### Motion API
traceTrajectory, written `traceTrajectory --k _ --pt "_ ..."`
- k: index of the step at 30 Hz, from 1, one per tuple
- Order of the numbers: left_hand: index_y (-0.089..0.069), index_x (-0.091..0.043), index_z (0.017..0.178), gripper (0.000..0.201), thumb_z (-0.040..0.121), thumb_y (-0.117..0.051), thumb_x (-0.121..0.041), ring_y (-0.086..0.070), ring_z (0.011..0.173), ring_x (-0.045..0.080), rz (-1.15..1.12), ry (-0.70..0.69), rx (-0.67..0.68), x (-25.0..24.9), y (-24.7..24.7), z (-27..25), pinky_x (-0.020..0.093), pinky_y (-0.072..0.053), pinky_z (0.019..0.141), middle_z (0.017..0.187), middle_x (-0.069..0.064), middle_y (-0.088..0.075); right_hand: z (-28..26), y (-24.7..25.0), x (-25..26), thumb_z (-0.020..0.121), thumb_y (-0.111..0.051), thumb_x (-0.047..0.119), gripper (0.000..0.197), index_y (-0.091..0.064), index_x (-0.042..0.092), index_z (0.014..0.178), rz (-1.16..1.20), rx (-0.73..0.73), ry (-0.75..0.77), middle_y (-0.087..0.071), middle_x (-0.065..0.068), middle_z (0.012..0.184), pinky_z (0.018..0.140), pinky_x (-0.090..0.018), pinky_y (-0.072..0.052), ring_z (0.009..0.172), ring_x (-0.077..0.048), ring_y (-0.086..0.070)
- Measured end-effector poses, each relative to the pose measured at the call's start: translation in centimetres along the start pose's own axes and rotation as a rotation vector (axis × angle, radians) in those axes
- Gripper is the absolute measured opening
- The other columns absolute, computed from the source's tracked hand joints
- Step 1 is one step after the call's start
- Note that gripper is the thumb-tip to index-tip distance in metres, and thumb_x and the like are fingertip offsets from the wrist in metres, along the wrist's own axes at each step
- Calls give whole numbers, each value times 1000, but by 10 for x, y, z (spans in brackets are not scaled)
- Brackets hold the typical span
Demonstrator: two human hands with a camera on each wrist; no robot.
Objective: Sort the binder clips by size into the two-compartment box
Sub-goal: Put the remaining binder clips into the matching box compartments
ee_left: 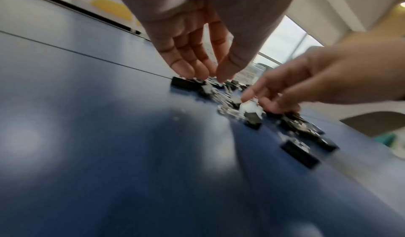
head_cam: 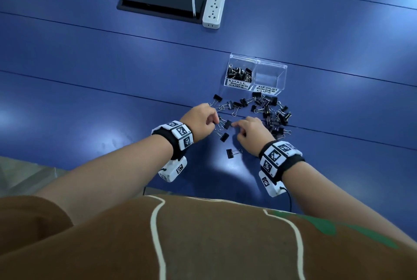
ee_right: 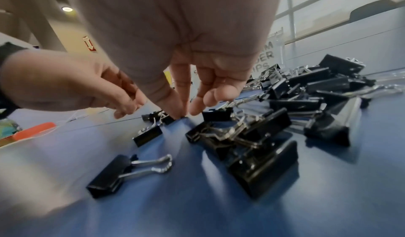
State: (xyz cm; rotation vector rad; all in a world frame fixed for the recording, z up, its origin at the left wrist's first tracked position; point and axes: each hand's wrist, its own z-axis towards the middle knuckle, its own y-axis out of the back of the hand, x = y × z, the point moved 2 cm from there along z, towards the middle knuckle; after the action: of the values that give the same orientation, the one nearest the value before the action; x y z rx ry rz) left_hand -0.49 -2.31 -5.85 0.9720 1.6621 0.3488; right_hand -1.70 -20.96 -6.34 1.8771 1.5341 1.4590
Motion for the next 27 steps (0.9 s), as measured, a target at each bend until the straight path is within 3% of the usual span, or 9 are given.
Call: traceTrajectory --k 2,6,9,12,15,19,21,23,27 --pt "-67 -15 83 12 78 -59 -7 -55 73 17 39 -65 83 -5 -12 -6 37 -53 78 87 1 -54 1 4 -2 86 -47 6 37 -60 15 119 36 -45 -19 -47 -1 89 93 -37 -43 104 -26 -45" --pt "-65 -16 103 21 83 -68 -22 -55 96 24 182 -81 212 -1 -25 -10 37 -49 87 106 9 -53 -5 20 -12 83 -49 3 22 -63 15 95 109 -125 -51 -49 -1 84 78 -30 -46 78 -18 -47" --pt "-62 -15 108 25 84 -66 -22 -51 104 25 225 -53 163 1 -21 -9 38 -47 90 112 9 -50 -18 28 -23 85 -48 5 17 -63 13 84 69 -48 -120 -54 -2 84 73 -30 -47 72 -19 -50" --pt "-61 -13 101 18 83 -61 -15 -53 102 25 211 -62 88 -1 -17 -9 38 -49 86 108 9 -52 -30 28 -38 85 -43 3 24 -64 13 79 41 26 -241 -63 -5 87 68 -28 -46 71 -21 -57" --pt "-60 -11 95 16 80 -58 -11 -54 96 25 195 -123 89 -11 -22 -12 39 -50 83 103 7 -53 -37 20 -42 83 -39 1 33 -66 20 76 68 16 -289 -68 -3 91 72 -28 -50 78 -24 -63" --pt "-59 -11 98 17 82 -62 -16 -54 95 25 237 -210 230 -30 -47 -17 37 -49 83 105 7 -52 -40 14 -38 87 -38 3 34 -66 21 88 164 -67 -289 -59 6 72 59 -23 -42 57 -14 -52" --pt "-58 -12 100 21 83 -66 -21 -53 97 25 284 -211 297 -34 -60 -19 38 -48 82 107 7 -51 -43 19 -42 85 -40 2 29 -63 20 85 206 -129 -298 -56 3 68 60 -24 -41 59 -19 -52" --pt "-58 -12 101 23 84 -67 -24 -53 97 26 301 -178 330 -32 -67 -19 37 -47 82 108 8 -51 -49 24 -50 83 -43 1 25 -62 17 85 225 -155 -302 -60 -4 75 64 -26 -43 66 -23 -54" --pt "-59 -10 99 19 84 -67 -18 -55 96 28 264 -133 294 -26 -55 -12 37 -47 86 109 9 -52 -64 26 -64 82 -47 5 19 -60 19 82 205 -136 -322 -65 -6 85 73 -31 -48 79 -24 -59"
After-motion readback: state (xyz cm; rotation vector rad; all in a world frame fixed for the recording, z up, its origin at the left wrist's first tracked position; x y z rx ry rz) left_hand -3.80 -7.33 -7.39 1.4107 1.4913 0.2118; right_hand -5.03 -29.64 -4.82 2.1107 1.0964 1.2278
